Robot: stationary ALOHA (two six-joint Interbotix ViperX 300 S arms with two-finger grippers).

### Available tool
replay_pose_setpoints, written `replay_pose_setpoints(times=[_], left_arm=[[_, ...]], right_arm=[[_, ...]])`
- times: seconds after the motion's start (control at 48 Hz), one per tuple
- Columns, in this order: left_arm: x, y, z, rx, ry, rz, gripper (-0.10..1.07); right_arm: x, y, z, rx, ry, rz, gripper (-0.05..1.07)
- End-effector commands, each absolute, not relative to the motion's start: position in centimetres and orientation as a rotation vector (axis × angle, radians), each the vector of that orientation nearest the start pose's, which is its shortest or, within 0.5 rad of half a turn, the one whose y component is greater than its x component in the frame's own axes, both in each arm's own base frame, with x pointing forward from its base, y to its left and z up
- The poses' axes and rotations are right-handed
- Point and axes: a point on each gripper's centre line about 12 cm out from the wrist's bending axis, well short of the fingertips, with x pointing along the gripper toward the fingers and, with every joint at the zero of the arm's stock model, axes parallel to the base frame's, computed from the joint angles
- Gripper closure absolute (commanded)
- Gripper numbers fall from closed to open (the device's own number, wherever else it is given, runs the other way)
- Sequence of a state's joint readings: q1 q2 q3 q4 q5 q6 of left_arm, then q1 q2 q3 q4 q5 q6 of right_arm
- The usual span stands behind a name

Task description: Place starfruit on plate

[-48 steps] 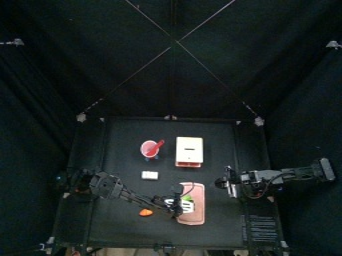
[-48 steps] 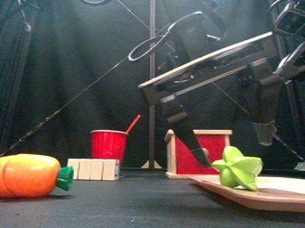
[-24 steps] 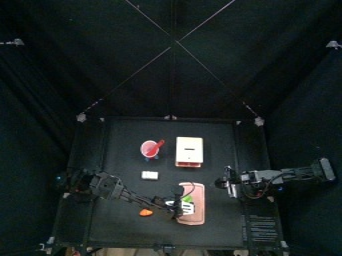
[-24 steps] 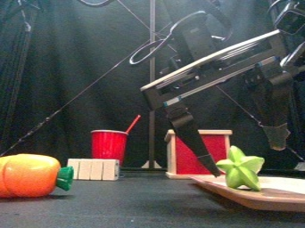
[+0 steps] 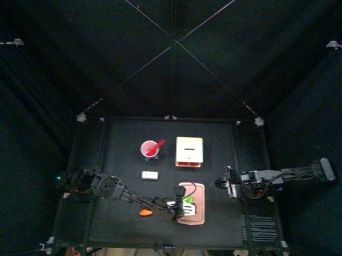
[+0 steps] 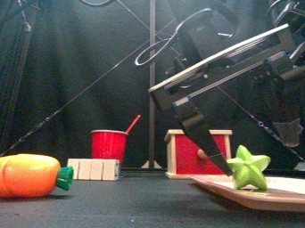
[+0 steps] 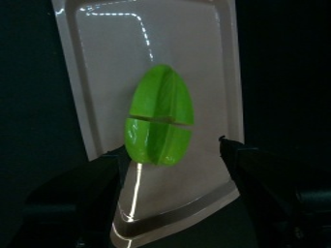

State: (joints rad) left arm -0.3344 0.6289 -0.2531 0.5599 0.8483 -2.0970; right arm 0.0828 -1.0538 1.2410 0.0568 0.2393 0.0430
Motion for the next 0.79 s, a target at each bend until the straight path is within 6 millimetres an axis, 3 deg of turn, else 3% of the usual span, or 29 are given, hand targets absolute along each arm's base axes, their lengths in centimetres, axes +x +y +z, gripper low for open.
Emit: replay_pose_setpoints(times=[0.0, 0.521, 0.771], left_arm=[[54.3, -13.6, 14.8, -1.154, 0.643, 0.849, -0.05], [54.2, -13.7, 15.0, -1.149, 0.645, 0.855, -0.05], [52.6, -13.3, 15.8, -1.108, 0.657, 0.909, -0.05]], right_arm=[[17.4, 1.6, 23.3, 0.081, 0.404, 0.075, 1.00], [17.4, 1.6, 23.3, 0.081, 0.404, 0.075, 1.00], [17.4, 1.6, 23.2, 0.083, 0.409, 0.075, 1.00]])
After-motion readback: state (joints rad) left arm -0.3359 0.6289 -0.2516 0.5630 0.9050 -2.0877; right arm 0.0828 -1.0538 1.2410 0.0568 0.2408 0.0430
